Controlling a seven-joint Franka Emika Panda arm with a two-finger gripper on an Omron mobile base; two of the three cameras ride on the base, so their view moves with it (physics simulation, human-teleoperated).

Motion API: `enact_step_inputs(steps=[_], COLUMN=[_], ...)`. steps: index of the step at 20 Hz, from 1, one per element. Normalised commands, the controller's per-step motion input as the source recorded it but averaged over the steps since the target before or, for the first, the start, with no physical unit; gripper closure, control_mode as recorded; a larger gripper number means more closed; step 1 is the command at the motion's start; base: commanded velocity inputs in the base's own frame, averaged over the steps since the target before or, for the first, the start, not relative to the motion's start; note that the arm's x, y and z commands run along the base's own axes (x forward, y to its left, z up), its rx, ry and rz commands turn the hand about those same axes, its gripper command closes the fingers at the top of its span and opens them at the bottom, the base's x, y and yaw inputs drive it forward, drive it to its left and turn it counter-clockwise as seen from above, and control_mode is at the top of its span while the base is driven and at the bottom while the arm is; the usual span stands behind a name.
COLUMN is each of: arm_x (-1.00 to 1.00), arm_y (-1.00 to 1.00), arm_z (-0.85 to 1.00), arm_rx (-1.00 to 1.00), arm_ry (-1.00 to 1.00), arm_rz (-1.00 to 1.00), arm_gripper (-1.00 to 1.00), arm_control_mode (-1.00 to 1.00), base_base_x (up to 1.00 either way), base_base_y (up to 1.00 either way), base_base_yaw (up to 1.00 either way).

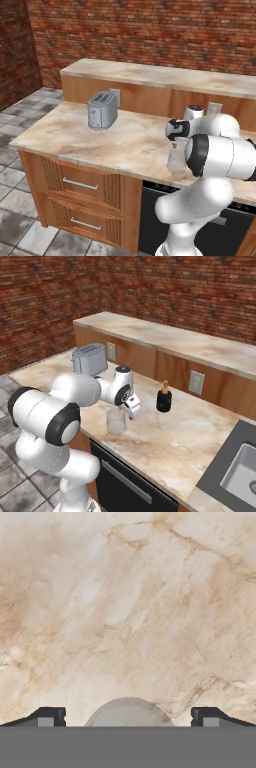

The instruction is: Move the glass cup from next to the sink to the open cabinet. Then, move the bowl with the bell pepper to the fridge to clear the area for faucet cleaning.

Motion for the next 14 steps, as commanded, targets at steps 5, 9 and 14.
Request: enact_step_inputs(steps=[5, 9, 14], arm_x=[0.07, 0.12, -0.24], arm_y=[0.00, 0.00, 0.00], arm_z=[-0.33, -0.32, -0.53], arm_rx=[-0.01, 0.00, -0.02], arm_ry=[0.09, 0.05, 0.08], arm_rz=[0.06, 0.05, 0.08], arm_gripper=[-1.00, -1.00, -1.00], arm_control_mode=[-1.00, -1.00, -1.00], base_base_x=[0.00, 0.00, 0.00], base_base_y=[0.00, 0.00, 0.00], base_base_yaw=[0.00, 0.00, 0.00])
